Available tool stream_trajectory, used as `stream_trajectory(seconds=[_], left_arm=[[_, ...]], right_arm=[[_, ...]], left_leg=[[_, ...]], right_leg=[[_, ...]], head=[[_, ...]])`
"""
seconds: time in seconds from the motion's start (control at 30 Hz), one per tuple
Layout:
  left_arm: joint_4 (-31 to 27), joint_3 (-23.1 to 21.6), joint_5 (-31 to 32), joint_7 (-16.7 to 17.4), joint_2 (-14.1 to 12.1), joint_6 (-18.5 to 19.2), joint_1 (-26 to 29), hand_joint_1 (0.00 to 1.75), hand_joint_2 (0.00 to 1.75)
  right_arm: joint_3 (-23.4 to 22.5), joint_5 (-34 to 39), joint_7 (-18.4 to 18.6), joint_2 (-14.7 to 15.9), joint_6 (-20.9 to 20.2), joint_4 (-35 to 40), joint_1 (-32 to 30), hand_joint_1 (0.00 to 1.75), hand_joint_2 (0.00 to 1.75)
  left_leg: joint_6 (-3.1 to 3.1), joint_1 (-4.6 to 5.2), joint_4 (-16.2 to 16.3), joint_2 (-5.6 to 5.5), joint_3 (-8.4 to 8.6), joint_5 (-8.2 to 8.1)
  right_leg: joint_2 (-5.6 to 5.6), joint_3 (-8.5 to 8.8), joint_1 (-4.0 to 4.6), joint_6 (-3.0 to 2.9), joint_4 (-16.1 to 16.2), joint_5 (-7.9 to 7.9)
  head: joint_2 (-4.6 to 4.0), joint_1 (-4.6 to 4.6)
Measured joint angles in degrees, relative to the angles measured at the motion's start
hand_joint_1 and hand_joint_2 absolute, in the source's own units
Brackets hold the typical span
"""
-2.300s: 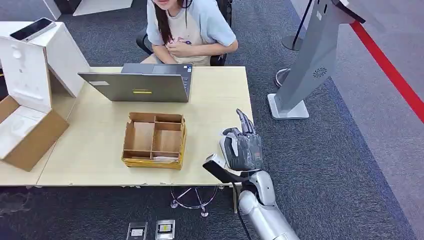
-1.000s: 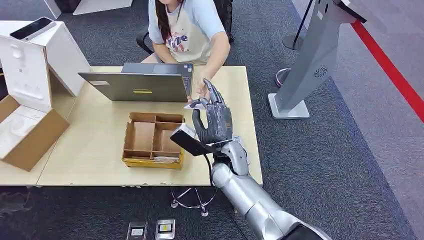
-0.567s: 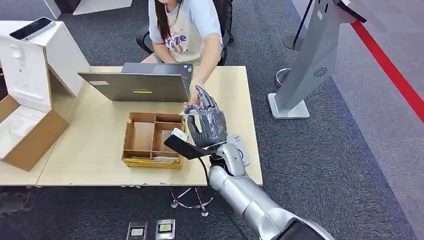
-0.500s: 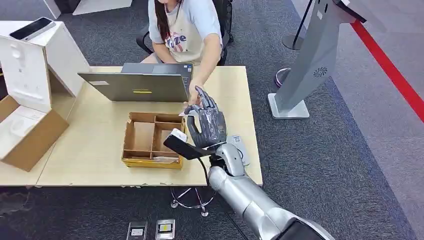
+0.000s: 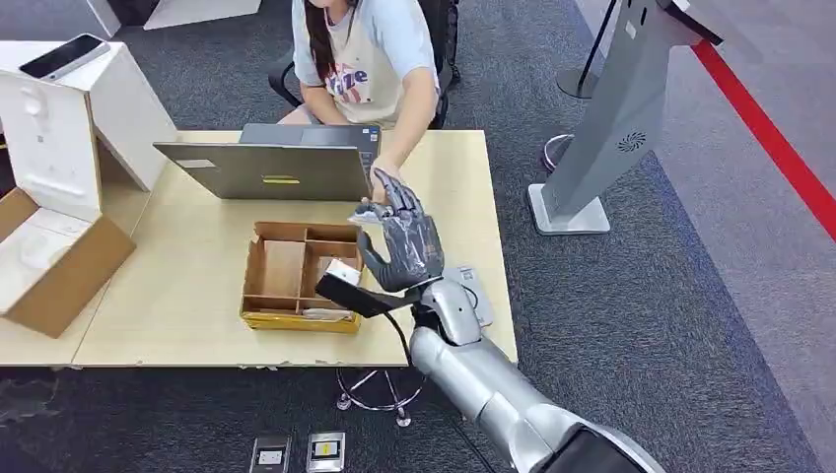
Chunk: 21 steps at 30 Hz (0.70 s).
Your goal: Pass the card to the sensor for recognition and then transmit it.
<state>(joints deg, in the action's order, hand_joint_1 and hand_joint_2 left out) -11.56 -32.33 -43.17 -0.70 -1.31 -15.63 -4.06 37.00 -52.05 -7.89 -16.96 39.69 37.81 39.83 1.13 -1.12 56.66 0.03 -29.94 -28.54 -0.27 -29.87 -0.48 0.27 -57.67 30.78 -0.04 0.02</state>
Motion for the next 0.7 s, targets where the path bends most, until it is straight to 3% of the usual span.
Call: stream_trajectory(seconds=[0.3, 0.47, 0.57, 0.63, 0.7], left_arm=[[0.0, 0.0, -0.2, 0.0, 0.0, 0.2, 0.0, 0.00, 1.75], [0.0, -0.4, -0.6, 0.0, 0.0, 0.5, 0.0, 0.00, 1.75], [0.0, -0.5, -0.8, 0.0, 0.0, 0.8, 0.0, 0.00, 1.75], [0.0, -0.6, -0.9, -0.1, 0.0, 0.9, 0.1, 0.00, 1.75], [0.0, -0.9, -1.4, -0.4, -0.2, 0.9, 0.1, 0.00, 1.75]], right_arm=[[-0.2, -2.3, 0.1, 0.1, 0.0, 1.5, -0.6, 0.00, 1.75], [-0.1, -0.1, 3.3, 1.2, 0.0, 5.3, -1.8, 0.00, 1.75], [1.0, 0.0, 8.0, 2.9, 0.0, 10.0, -3.3, 0.00, 1.75], [2.4, -5.4, 14.2, 4.8, -1.0, 13.8, -4.2, 0.00, 1.75], [4.0, -13.5, 20.6, 7.9, -5.1, 19.5, -5.6, 0.00, 1.75]], left_leg=[[0.00, 0.00, 0.0, 0.00, 0.00, 0.00], [0.00, 0.00, 0.0, 0.03, 0.01, 0.00], [0.00, 0.00, 0.0, 0.02, 0.01, 0.00], [0.00, 0.00, 0.0, 0.04, 0.01, 0.00], [0.00, 0.01, 0.0, 0.04, 0.02, 0.00]], right_leg=[[0.00, -0.01, 0.00, 0.00, 0.0, 0.00], [0.03, -0.03, 0.00, 0.00, 0.0, 0.00], [0.01, -0.03, 0.00, 0.00, 0.0, 0.00], [0.03, -0.05, -0.01, 0.00, 0.0, 0.00], [0.04, -0.03, -0.01, 0.00, 0.0, 0.00]], head=[[0.00, 0.02], [0.00, 0.00], [0.00, 0.02], [0.00, 0.00], [0.00, 0.04]])
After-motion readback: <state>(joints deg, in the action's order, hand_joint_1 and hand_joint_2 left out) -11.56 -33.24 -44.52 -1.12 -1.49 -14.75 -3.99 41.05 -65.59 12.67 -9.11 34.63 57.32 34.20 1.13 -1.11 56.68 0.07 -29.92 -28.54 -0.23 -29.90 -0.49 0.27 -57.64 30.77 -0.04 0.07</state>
